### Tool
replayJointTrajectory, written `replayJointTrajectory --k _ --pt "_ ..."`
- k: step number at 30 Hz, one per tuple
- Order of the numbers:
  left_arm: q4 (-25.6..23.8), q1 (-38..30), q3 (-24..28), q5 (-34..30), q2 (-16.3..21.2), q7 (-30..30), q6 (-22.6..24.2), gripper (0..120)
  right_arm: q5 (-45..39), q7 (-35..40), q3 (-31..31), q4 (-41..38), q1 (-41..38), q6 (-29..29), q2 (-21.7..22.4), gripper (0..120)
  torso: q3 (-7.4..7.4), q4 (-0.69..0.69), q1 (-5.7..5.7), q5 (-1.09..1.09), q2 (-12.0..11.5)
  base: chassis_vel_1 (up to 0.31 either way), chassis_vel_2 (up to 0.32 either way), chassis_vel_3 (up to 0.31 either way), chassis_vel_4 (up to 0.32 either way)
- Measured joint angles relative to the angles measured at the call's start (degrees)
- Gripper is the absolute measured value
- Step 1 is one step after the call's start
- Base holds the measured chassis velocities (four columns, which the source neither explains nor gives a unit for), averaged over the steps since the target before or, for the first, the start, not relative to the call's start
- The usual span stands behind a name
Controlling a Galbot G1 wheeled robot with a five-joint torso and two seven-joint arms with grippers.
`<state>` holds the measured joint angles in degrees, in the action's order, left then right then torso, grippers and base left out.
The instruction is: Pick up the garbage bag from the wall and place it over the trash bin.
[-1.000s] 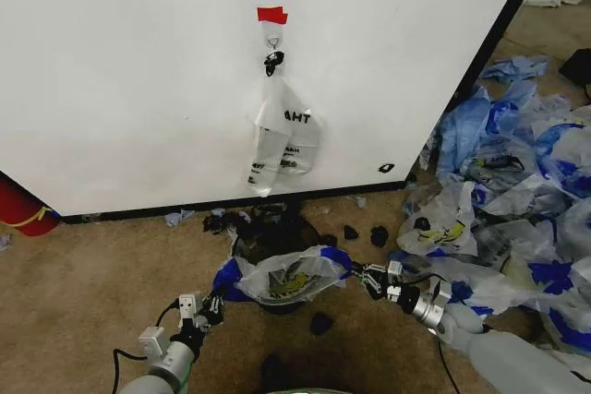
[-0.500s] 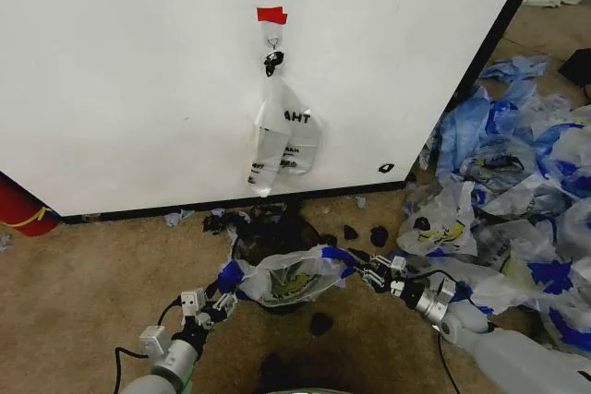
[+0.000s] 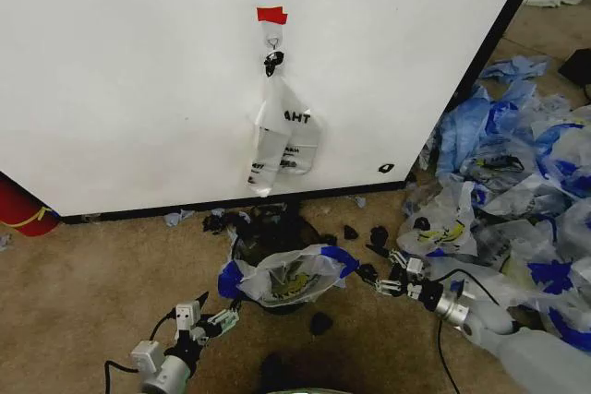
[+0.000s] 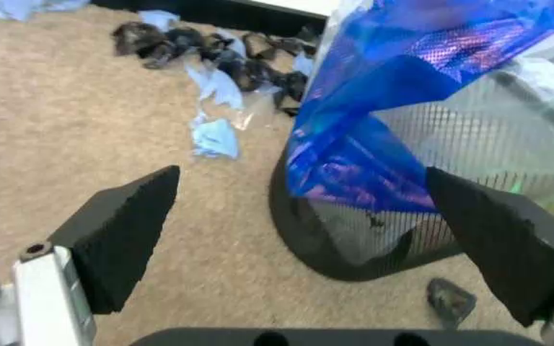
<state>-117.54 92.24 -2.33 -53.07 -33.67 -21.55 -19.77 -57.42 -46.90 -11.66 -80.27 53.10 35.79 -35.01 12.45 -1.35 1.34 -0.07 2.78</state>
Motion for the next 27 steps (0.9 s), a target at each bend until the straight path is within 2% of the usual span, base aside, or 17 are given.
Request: replayJointTrajectory --k 2,5,6,7,12,14,16,17,18,19,20,21,22,23,24,26,27 --pt "-1.4 2.7 -1.9 1.4 0.5 -0.8 -0.6 100 -2.5 -0.5 0.6 -2.9 0.2 0.0 2.5 100 0.00 0.04 0.00 0.05 0.0 0.000 0.000 0.000 0.000" --pt "-4.4 6.5 -6.0 4.0 1.8 -2.1 -1.6 100 -7.1 -0.4 3.3 -7.9 0.3 0.0 6.4 100 0.00 -0.02 0.00 -0.05 0.0 0.000 0.000 0.000 0.000" --pt "-6.1 8.0 -9.0 4.8 2.4 -2.3 -2.0 100 -8.9 0.6 5.4 -10.2 0.4 -0.2 7.6 100 0.00 -0.01 0.00 0.04 0.0 0.000 0.000 0.000 0.000" --pt "-6.1 8.0 -9.0 4.8 2.4 -2.3 -2.0 100 -8.9 0.6 5.4 -10.2 0.4 -0.2 7.6 100 0.00 -0.01 0.00 0.04 0.0 0.000 0.000 0.000 0.000" --pt "-11.4 7.7 -17.8 3.6 5.3 -2.6 -2.4 100 -11.3 6.5 12.7 -16.5 0.3 -0.5 8.3 100 0.00 0.01 0.00 -0.03 0.0 0.000 0.000 0.000 0.000" --pt "-13.4 5.2 -20.7 -1.3 7.9 -1.7 -1.8 100 -11.1 11.4 15.7 -19.4 -0.1 -0.7 6.4 100 0.00 -0.04 0.00 -0.02 0.0 0.000 0.000 0.000 0.000" --pt "-14.1 3.7 -22.2 -3.7 9.3 -1.0 -1.1 100 -10.4 14.4 16.7 -21.0 -0.8 -1.0 5.0 100 0.01 -0.01 0.00 0.03 0.0 0.000 0.000 0.000 0.000" --pt "-14.1 3.2 -22.5 -4.2 9.8 -0.8 -1.0 100 -10.2 15.0 16.9 -21.4 -0.8 -1.2 4.8 100 0.01 0.02 0.00 0.05 0.0 0.000 0.000 0.000 0.000" --pt "-13.8 0.2 -22.5 -6.7 12.2 0.3 0.4 100 -9.0 17.5 19.1 -23.4 0.0 -1.6 3.8 100 0.02 0.07 0.01 0.06 0.0 0.000 0.000 0.000 0.000" --pt "-12.8 -3.9 -21.6 -8.7 15.0 2.0 2.2 100 -7.0 19.6 22.1 -25.1 2.1 -1.8 3.1 100 0.01 0.03 0.00 -0.07 0.0 0.000 0.000 0.000 0.000" --pt "-12.0 -6.4 -20.9 -9.8 16.7 2.9 3.3 100 -5.6 20.8 24.1 -26.1 3.9 -1.9 2.7 100 0.01 -0.02 0.00 -0.10 0.0 0.000 0.000 0.000 0.000" --pt "-11.2 -8.5 -20.1 -10.9 18.4 3.8 4.5 100 -4.2 21.9 26.4 -27.0 5.9 -2.0 2.3 100 0.02 -0.02 0.01 -0.07 0.0 0.000 0.000 0.000 0.000" --pt "-11.2 -8.5 -20.1 -10.9 18.4 3.8 4.5 100 -4.2 21.9 26.4 -27.0 5.9 -2.0 2.3 100 0.02 -0.02 0.01 -0.07 0.0 0.000 0.000 0.000 0.000" --pt "-10.2 -10.9 -19.2 -12.8 21.0 5.6 6.1 100 -2.4 23.5 29.9 -28.3 9.2 -2.2 1.6 100 0.02 -0.04 0.01 0.08 0.0 0.000 0.000 0.000 0.000" --pt "-9.8 -11.8 -18.9 -13.7 22.2 6.7 7.0 100 -1.8 24.1 31.8 -28.9 10.9 -2.3 1.3 100 0.01 -0.04 0.01 0.09 0.0 0.000 0.000 0.000 0.000" --pt "-8.5 -13.3 -18.5 -16.4 25.5 11.0 9.2 100 -0.2 24.8 37.5 -30.4 16.8 -2.6 -0.4 100 0.00 -0.06 0.00 -0.03 0.0 0.000 0.000 0.000 0.000" --pt "-7.8 -13.5 -18.4 -17.2 26.7 12.8 9.6 100 0.5 24.8 39.8 -30.8 19.6 -2.6 -1.3 100 0.01 -0.05 0.01 0.01 0.0 0.000 0.000 0.000 0.000"
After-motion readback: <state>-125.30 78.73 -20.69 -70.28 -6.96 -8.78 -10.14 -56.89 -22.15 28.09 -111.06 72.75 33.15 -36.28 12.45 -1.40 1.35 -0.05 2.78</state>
